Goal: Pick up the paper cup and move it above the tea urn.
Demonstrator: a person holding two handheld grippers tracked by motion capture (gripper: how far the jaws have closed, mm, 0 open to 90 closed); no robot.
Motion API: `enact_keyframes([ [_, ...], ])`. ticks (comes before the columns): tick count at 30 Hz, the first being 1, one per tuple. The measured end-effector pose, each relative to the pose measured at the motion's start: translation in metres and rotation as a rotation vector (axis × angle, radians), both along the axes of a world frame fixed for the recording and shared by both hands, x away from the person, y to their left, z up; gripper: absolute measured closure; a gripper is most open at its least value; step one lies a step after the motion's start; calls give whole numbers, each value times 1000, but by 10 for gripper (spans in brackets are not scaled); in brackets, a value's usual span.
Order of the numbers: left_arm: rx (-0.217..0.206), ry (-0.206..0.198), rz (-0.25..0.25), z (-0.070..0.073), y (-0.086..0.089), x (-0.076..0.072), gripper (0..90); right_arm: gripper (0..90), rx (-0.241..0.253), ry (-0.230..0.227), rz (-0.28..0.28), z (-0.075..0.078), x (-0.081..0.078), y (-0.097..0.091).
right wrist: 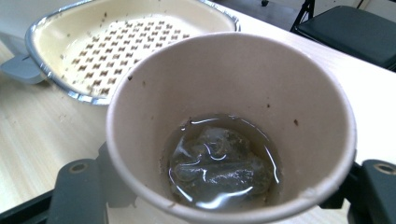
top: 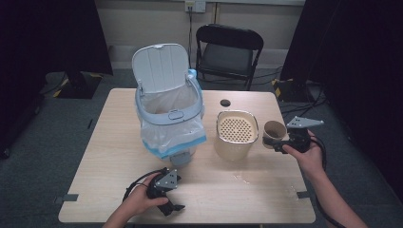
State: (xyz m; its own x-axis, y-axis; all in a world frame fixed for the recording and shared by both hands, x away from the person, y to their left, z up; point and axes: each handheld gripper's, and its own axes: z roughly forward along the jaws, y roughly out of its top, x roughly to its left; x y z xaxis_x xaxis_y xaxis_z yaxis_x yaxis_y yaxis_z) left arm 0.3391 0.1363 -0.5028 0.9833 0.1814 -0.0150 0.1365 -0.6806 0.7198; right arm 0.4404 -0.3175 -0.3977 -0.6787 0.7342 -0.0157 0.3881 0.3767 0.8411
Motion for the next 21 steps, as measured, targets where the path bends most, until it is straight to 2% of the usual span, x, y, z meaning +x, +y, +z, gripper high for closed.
enact_keyframes([
  [7, -4, 4, 6, 0, 0, 0, 0, 271, -17, 4, 3, 7, 12, 6],
  [10, 11, -6, -9, 1, 0, 1, 0, 271, -20, 3, 3, 10, 15, 8],
  [11, -4, 4, 6, 0, 0, -1, 0, 271, -27, 0, 5, 12, 18, 9],
  [12, 11, -6, -9, 1, 0, 1, 0, 271, -27, 0, 5, 12, 18, 9],
  [13, -1, 1, 2, 0, 0, 0, 0, 271, -31, -1, 5, 13, 19, 10],
  [14, 14, -8, -12, 1, 1, 1, 0, 271, -31, -4, 3, 14, 20, 10],
  [15, -3, 4, 5, 0, 0, 0, 0, 271, -27, -5, 3, 16, 21, 10],
  [17, 16, -9, -12, 1, 1, 1, 0, 271, -34, -6, -1, 19, 22, 10],
  [21, 12, -7, -12, 0, 0, 1, 0, 271, -39, -14, -6, 25, 25, 10],
])
